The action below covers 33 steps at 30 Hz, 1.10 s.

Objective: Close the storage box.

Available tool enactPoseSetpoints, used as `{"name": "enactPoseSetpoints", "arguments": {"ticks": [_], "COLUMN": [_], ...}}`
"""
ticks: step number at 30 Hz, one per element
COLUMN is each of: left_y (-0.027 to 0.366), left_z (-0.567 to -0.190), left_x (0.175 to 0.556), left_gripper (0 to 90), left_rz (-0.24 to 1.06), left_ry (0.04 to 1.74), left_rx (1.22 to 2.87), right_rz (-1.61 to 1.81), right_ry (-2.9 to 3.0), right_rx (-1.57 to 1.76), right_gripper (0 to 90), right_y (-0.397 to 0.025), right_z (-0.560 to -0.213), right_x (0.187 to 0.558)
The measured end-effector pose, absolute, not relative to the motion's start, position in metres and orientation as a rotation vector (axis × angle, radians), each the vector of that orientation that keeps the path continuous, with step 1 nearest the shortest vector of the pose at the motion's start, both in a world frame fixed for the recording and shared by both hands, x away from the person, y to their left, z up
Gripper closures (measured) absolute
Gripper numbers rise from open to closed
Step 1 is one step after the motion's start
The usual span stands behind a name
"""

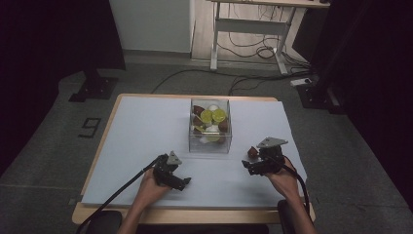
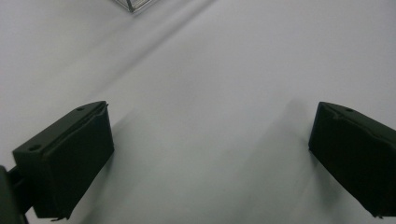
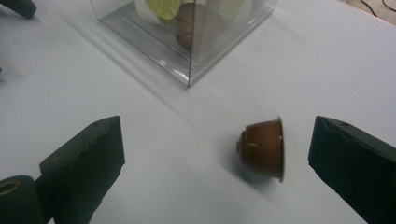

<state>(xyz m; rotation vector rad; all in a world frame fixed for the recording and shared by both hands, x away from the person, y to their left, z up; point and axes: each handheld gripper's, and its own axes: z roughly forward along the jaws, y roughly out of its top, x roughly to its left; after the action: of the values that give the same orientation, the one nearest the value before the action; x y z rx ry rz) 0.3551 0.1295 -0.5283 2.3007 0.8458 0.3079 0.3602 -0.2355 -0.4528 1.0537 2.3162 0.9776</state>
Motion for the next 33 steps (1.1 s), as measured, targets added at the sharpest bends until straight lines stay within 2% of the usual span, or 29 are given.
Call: {"name": "enactPoseSetpoints", "arguments": {"ticks": [18,33], "left_y": [0.129,0.129], "left_z": [-0.528,-0.528], "left_x": [0.355,0.355], "left_gripper": [0.0,0.0], "left_rz": [0.31,0.31], "left_ry": [0.847,0.849], "left_rx": [2.299,2.297], "right_rz": [0.946,0.909], "right_ry": [2.276,2.304], "right_rx": [1.165,1.249], "right_gripper": [4.3,2.7], "right_y": [-0.265,-0.279], "right_z": [-0.469,-0.499], "right_x": [0.356,0.365]}}
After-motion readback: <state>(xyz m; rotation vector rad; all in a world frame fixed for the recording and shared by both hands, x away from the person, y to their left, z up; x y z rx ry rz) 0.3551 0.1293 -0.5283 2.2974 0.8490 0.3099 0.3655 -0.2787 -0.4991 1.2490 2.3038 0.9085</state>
